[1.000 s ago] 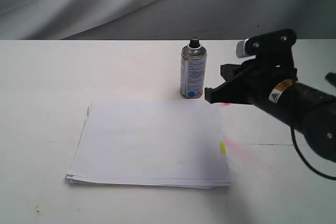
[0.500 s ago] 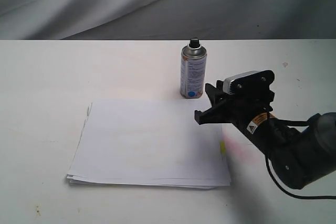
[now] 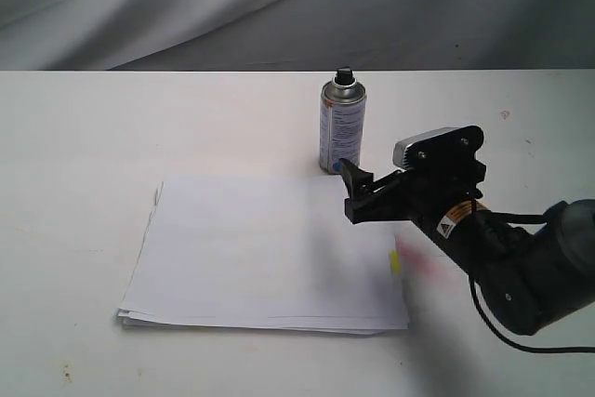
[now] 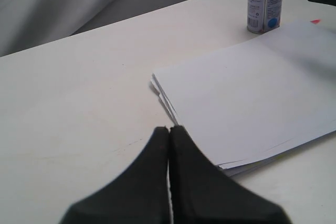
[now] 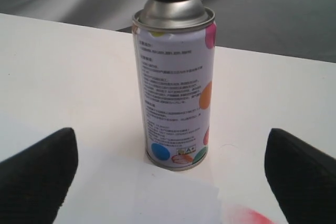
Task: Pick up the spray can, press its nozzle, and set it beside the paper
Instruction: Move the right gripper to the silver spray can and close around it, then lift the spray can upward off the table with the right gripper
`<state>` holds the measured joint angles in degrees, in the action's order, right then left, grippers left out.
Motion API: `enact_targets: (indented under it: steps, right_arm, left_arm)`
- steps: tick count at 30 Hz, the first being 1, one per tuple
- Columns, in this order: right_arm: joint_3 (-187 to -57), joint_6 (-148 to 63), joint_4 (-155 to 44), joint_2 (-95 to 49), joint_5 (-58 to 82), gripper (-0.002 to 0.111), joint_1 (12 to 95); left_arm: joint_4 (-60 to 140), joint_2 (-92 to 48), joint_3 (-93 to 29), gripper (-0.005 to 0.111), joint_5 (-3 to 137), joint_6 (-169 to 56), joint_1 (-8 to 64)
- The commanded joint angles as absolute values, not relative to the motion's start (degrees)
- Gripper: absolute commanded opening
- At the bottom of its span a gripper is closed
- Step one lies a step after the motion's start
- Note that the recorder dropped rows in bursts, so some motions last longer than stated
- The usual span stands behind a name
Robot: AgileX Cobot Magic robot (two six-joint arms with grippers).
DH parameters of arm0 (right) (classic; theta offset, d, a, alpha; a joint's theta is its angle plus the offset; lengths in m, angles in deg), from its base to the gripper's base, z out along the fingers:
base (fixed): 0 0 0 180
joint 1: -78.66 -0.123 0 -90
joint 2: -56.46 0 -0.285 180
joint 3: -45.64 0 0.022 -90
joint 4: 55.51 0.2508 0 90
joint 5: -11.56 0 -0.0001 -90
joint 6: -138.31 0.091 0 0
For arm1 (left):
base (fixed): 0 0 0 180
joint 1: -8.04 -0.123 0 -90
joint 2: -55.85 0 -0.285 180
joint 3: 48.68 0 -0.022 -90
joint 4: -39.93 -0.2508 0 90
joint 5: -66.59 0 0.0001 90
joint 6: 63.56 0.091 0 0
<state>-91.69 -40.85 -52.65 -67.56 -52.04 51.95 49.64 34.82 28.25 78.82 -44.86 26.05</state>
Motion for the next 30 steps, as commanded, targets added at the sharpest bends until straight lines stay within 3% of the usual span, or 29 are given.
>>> enact_targets:
  steps: [1, 4, 30]
  right_arm:
    - [-94.98, -41.29, -52.86, -67.73, -44.61, 0.088, 51.86]
    - [-99.26, -41.69, -53.01, -68.06, -38.46, 0.088, 51.86]
    - [-121.42, -44.63, -49.13, -85.63, -38.23, 0.088, 52.86]
  left_arm:
    - [49.49, 35.01, 28.54, 0.0, 78.88, -45.16, 26.35]
    - [49.49, 35.01, 28.54, 0.0, 78.88, -45.16, 26.35]
    - [49.49, 35.01, 28.54, 0.0, 78.88, -45.16, 26.35]
